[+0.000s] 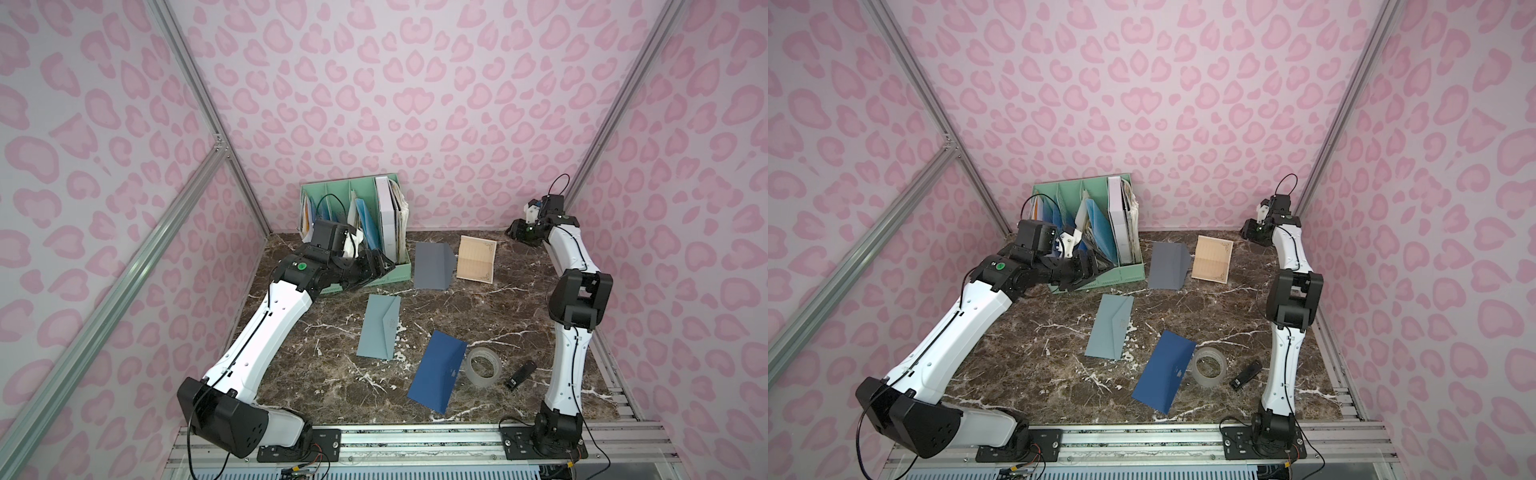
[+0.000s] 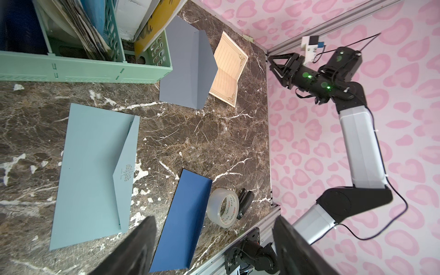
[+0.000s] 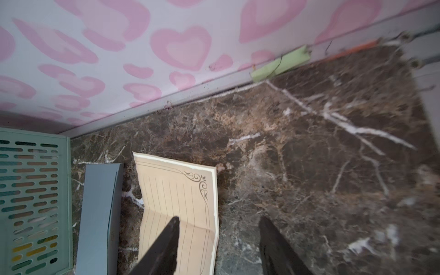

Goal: Take the letter paper out of the envelope
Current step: Pick up the envelope from the center of the board.

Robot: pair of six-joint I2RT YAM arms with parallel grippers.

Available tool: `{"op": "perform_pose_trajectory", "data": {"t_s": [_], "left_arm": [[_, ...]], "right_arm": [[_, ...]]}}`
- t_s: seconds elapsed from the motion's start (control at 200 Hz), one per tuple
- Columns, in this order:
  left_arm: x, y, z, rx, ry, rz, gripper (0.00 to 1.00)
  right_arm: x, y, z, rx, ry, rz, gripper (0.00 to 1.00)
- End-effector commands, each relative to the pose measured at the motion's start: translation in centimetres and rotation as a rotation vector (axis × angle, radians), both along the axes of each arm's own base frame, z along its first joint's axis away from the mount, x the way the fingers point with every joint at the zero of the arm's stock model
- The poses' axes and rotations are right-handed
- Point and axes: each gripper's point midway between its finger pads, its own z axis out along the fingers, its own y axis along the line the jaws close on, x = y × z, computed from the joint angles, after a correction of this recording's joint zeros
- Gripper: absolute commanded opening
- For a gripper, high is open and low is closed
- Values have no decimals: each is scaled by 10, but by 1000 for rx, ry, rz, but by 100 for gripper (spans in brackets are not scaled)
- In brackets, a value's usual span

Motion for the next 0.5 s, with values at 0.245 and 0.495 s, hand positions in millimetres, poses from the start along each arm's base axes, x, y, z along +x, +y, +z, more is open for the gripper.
{"op": "perform_pose_trajectory", "data": {"t_s": [0.245, 0.495], "left_arm": [[-8, 18, -27, 101, 73, 40, 72], [-27, 79, -74, 354, 227, 238, 68]], "right_arm": [[-33, 52, 133, -54, -327, -18, 53], [-127, 191, 140, -58, -344, 112, 53]]}}
